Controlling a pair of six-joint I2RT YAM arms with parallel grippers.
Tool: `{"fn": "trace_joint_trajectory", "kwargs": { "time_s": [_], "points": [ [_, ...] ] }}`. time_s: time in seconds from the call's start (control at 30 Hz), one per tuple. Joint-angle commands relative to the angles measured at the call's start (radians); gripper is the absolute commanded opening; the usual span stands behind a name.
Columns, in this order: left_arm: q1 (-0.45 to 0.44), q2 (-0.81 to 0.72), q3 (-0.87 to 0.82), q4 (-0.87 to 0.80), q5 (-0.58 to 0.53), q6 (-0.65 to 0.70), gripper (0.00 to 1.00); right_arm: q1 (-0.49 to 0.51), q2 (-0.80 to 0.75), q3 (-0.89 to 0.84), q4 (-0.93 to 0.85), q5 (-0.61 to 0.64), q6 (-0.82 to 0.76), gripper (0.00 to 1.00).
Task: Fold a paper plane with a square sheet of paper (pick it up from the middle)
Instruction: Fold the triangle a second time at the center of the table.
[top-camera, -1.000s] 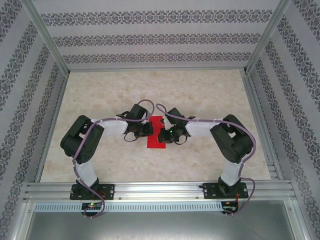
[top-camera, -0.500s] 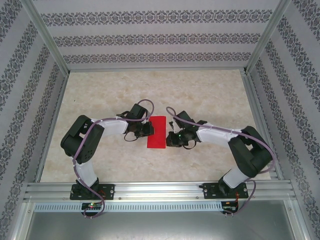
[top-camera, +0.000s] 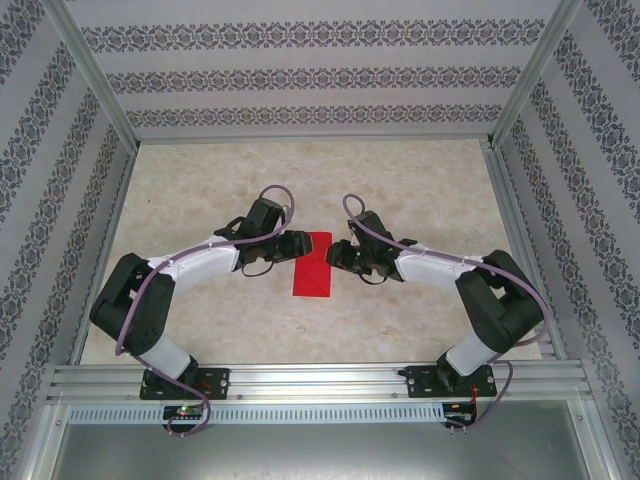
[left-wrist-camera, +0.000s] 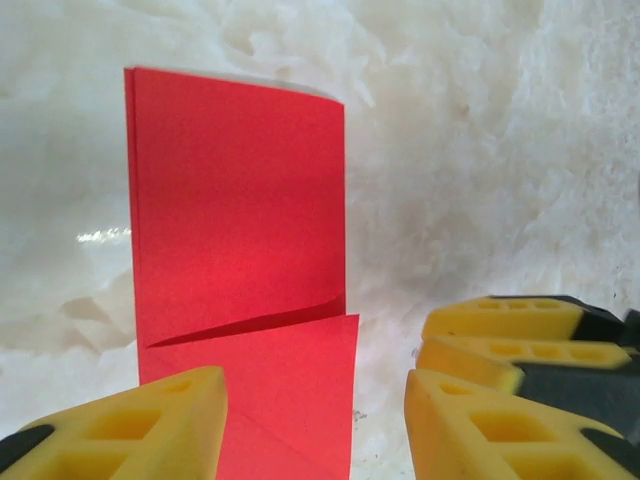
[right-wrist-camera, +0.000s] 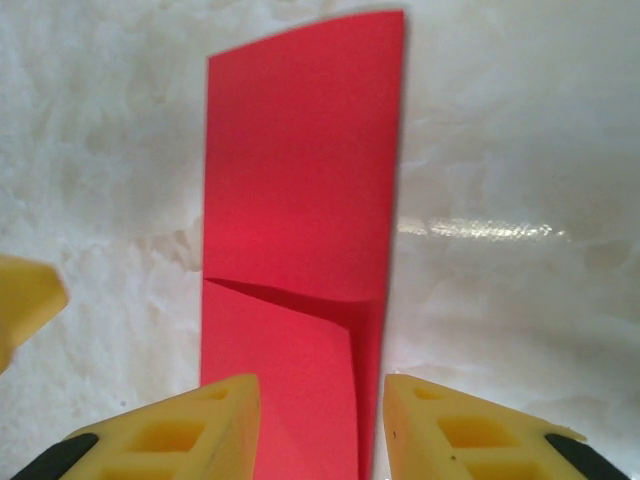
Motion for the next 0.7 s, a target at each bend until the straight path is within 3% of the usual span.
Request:
{"fn": "trace_joint_trajectory", "kwargs": {
  "time_s": [0.0,0.33,0.67],
  "points": [
    [-0.004,-0.001,-0.063,0.059,-0.010,-0.068,0.53,-0.021,0.059,0.048,0.049,-0.053,-0.013,0.37],
    [-0.006,0.024,-0.127,0.154,0.060,-0.122,0.57,-0.028,0.197,0.059,0.182,-0.184,-0.033,0.21],
    [-0.011,0.045,-0.136,0.154,0.064,-0.149,0.57,-0.052,0.203,0.008,0.226,-0.187,-0.020,0.08]
  ]
}}
